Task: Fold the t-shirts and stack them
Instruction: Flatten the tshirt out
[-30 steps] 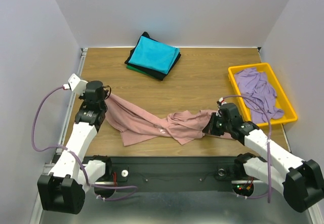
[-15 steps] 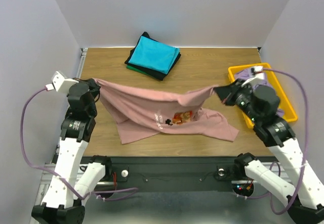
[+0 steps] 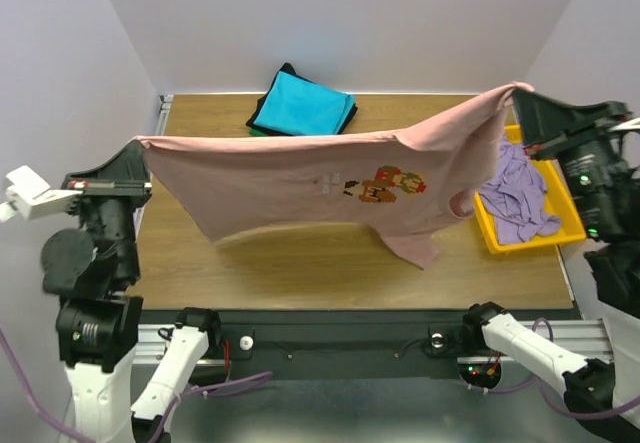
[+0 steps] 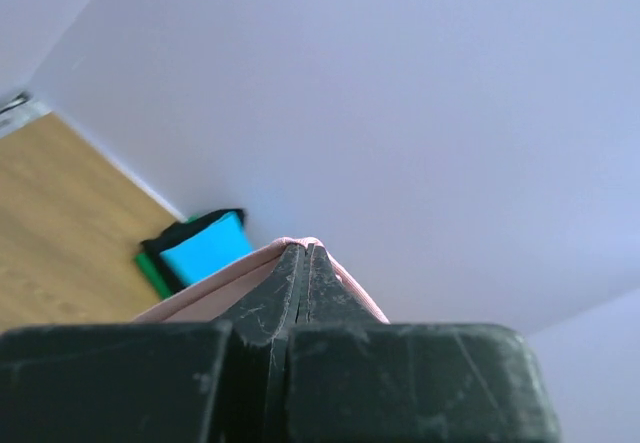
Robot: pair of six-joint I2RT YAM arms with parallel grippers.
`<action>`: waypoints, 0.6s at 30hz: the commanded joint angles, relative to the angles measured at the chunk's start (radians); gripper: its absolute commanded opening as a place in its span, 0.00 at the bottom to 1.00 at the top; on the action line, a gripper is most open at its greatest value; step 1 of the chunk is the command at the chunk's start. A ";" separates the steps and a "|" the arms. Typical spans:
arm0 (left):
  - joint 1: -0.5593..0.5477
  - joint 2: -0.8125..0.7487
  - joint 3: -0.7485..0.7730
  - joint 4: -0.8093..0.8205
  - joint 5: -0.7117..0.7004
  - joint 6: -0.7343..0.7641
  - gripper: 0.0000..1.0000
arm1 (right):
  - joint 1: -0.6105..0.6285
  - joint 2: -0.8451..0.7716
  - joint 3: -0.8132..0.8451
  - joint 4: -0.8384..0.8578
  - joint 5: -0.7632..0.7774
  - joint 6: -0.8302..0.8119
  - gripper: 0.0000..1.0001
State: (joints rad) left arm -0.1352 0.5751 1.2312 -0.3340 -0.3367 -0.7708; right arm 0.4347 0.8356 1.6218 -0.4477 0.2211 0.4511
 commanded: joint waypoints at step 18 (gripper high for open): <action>0.006 0.034 0.582 -0.031 0.211 0.107 0.00 | 0.009 0.069 0.537 0.003 -0.155 -0.146 0.00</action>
State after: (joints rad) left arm -0.1352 0.5587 1.8015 -0.3725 -0.1219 -0.6979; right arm 0.4355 0.8513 2.1719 -0.4629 0.0162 0.3592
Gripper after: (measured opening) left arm 0.015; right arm 0.022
